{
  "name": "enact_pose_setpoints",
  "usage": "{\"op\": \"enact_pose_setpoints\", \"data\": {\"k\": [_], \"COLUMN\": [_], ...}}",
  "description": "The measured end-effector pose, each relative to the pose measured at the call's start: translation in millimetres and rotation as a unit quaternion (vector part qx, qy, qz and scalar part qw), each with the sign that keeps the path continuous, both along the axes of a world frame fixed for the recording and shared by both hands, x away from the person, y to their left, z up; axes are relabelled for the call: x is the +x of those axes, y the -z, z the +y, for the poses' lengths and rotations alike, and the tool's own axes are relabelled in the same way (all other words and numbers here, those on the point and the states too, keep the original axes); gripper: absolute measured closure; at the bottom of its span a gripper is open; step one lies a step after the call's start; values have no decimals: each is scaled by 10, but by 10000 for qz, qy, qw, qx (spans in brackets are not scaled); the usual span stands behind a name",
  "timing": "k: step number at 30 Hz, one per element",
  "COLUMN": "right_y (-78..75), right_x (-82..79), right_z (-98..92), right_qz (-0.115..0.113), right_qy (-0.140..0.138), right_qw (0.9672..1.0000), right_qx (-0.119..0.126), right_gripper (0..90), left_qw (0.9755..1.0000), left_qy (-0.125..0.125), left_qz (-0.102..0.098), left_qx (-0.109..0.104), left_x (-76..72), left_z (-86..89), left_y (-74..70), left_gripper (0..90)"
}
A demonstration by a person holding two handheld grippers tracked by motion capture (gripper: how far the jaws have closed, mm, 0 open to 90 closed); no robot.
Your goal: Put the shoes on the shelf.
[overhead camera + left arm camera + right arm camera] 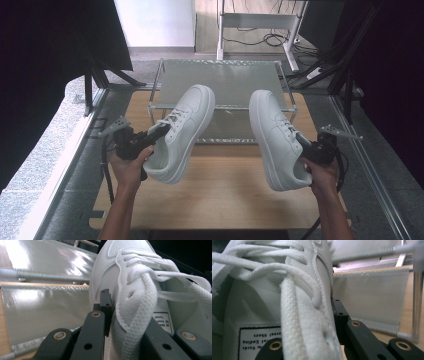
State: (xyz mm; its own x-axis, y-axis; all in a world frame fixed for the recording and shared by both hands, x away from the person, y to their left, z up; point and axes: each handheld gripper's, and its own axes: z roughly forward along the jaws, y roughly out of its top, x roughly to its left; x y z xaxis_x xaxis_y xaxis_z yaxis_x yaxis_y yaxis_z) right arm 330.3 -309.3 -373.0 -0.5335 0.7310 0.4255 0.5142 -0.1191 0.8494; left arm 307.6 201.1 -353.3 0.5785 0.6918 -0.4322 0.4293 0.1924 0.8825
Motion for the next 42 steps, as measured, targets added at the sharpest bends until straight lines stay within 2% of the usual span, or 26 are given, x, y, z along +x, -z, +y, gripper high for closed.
{"op": "enact_pose_setpoints", "data": {"k": [8, 14, 20, 25, 33, 38, 42], "right_y": [-262, -441, -549, -634, -733, -788, -818], "right_x": [155, 271, 357, 471, 557, 601, 647], "right_z": [69, 130, 170, 203, 221, 259, 278], "right_qz": [-96, -157, -174, -156, -129, -128, -120], "right_qy": [154, 185, 228, 305, 354, 383, 407], "right_qw": [9998, 9997, 9995, 9993, 9993, 9990, 9989], "right_qx": [16, -100, -114, -143, -85, -186, -194], "right_gripper": [858, 858, 858, 857, 857, 857, 857], "left_qw": [10000, 10000, 9998, 9998, 9997, 9995, 9995], "left_qy": [8, -87, -171, -173, -224, -248, -249], "left_qz": [29, 38, 46, 81, 80, 88, 94], "left_qx": [-49, -16, 38, -44, 50, 152, 157], "left_x": [178, 303, 434, 539, 613, 670, 719], "left_z": [-34, -48, -67, -82, -114, -162, -192], "left_y": [-172, -266, -353, -415, -497, -548, -573], "left_gripper": [843, 843, 843, 842, 841, 841, 840]}}
